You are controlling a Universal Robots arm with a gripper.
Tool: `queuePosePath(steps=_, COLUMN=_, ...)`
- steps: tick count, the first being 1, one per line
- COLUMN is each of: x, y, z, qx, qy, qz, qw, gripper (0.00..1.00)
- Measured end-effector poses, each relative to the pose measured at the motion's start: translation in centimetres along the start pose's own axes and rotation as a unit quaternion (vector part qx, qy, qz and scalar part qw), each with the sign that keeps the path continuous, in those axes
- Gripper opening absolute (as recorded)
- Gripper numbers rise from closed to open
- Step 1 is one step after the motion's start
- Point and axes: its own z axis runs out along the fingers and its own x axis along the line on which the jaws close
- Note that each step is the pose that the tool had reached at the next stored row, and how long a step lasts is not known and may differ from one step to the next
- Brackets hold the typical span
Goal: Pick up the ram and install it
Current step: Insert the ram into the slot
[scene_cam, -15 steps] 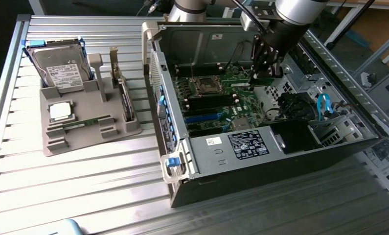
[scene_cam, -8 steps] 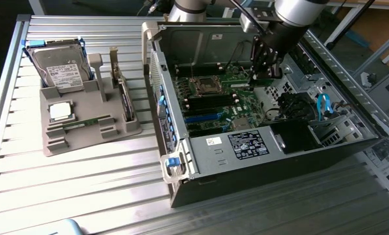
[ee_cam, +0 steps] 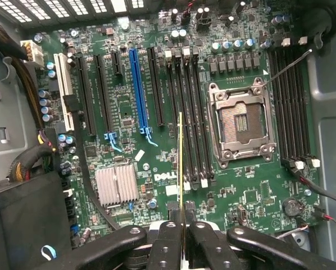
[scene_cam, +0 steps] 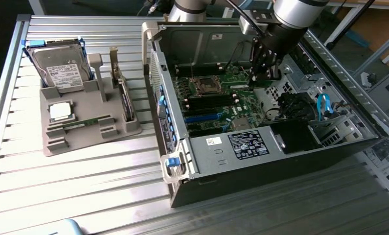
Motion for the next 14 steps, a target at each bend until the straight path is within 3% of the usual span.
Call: queuePosePath(steps=14, x=0.1, y=0.45, z=1.35, qx=0.0033, qy=-0.0005, qz=0.0, qw=1.0, gripper=0.12)
